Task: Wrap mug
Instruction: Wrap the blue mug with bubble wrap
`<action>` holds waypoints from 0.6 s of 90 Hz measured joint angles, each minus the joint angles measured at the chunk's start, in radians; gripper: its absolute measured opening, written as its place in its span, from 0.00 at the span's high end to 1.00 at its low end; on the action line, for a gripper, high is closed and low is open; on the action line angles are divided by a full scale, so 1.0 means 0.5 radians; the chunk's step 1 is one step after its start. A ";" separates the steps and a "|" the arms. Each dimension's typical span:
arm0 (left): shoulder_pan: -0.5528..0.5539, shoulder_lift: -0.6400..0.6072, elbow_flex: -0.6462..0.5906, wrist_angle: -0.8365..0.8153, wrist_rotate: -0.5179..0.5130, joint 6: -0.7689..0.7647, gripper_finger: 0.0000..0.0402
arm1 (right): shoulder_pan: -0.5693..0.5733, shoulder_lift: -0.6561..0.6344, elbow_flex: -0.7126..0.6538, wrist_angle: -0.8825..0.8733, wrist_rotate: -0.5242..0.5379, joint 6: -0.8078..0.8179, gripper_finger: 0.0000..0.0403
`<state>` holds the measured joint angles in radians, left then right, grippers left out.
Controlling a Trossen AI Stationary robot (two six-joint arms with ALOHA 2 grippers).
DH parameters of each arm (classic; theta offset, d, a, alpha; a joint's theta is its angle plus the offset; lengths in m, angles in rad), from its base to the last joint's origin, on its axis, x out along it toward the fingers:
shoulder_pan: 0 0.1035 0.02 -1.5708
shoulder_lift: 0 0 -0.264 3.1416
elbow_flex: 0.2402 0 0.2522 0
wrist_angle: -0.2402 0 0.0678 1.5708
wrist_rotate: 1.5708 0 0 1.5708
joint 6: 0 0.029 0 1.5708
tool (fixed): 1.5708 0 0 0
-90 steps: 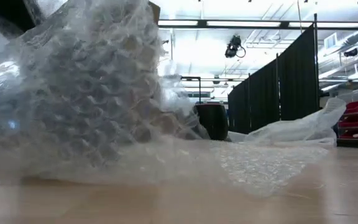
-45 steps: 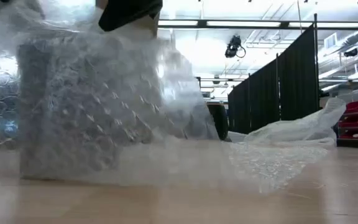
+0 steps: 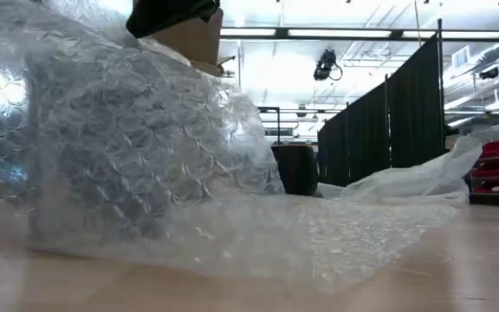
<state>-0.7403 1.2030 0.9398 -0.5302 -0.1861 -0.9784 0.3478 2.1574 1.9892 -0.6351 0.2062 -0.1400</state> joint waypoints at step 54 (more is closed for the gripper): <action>0.134 0.002 -0.001 0.152 0.068 -0.027 1.00 | 0.139 0.001 0.010 -0.038 -0.048 -0.023 1.00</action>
<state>-0.6731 1.2037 0.9394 -0.4541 -0.1520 -0.9920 0.4172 2.1577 1.9943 -0.6541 0.1822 -0.1516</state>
